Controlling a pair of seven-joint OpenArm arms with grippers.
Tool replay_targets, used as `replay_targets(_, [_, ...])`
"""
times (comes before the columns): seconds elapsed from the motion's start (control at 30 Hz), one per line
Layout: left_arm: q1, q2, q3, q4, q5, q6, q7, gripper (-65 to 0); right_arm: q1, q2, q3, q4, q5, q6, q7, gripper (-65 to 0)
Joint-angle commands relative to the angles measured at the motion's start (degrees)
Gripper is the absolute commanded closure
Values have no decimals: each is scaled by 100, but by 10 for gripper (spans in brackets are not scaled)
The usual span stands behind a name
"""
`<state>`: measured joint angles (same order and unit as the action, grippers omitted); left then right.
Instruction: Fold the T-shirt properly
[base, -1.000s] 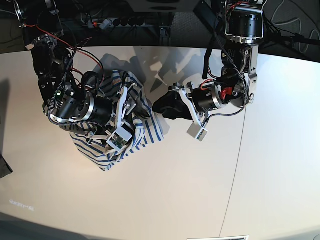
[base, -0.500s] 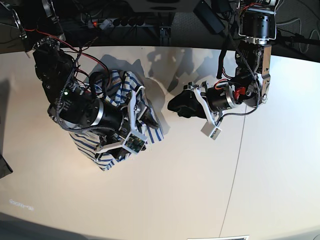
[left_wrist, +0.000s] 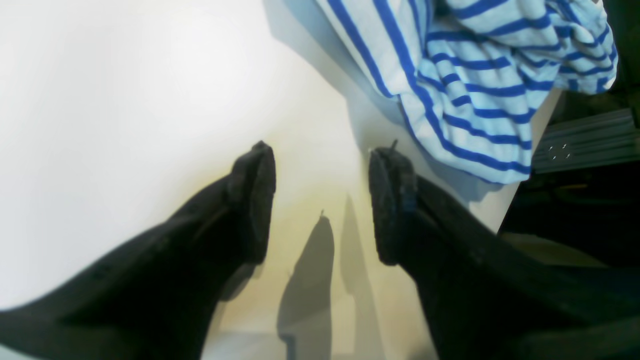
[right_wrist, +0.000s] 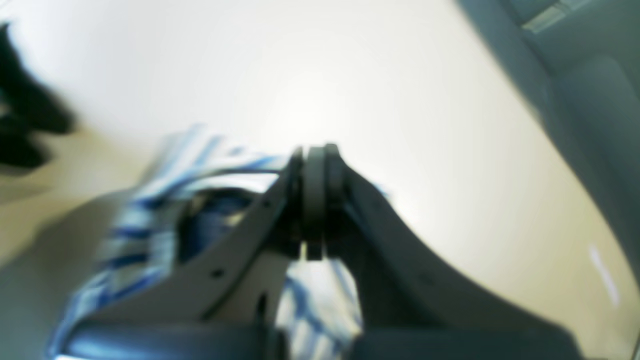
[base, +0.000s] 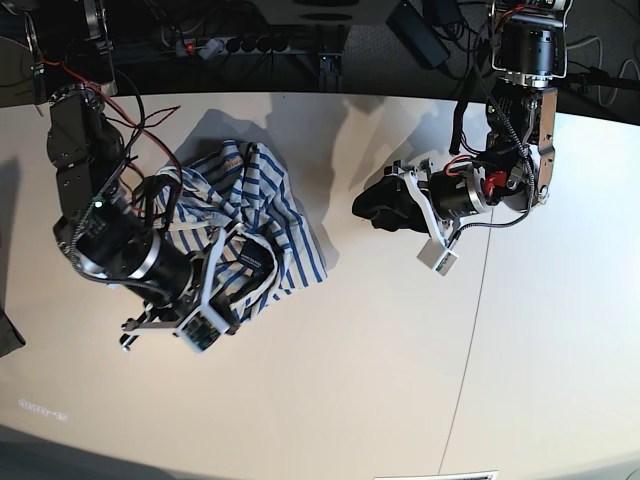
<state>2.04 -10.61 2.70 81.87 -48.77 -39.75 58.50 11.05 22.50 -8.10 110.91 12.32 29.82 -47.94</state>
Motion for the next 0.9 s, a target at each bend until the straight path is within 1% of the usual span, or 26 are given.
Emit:
replay_targets(0.0, [-72,-70,-9,103,-85,-25,-37,-331,105,37,175,-79,17,101,212,0])
replay_targets(0.1, [-57,-103,-11,103,-184,-25,13,-331,151,35,376,-579,149,103,363,0])
replay_targets(0.23, [-59,-96,-15,103,-306,-25,26,-331,341,26,345,-1200,542,107,363,0])
replay_targets(0.3, [-59,-98,-15,103,-310,-25,28,-331,400,-20,262,-1438,629,109,363,0])
replay_targets(0.4, [-59,-101,-15,103,-306,-25,31,-331,407,-236,-48,-1609,616,127,361,0])
replay_targets(0.53, [-59,-101,-15,103,-308,-25,55,-331,404,-636,-822,-1635,564,125,365,0])
replay_targets(0.67, [-61,-101,-15,103,-310,-25,48,-331,407,-1062,-1451,-1635,42,122,474,0])
replay_targets(0.8, [-59,-101,-15,103,-310,-25,50,-331,452,-1384,-1593,-1626,11,122,452,0])
replay_targets(0.87, [-59,-103,-15,103,-308,-25,57,-331,450,-1460,-1593,-1591,37,122,439,0])
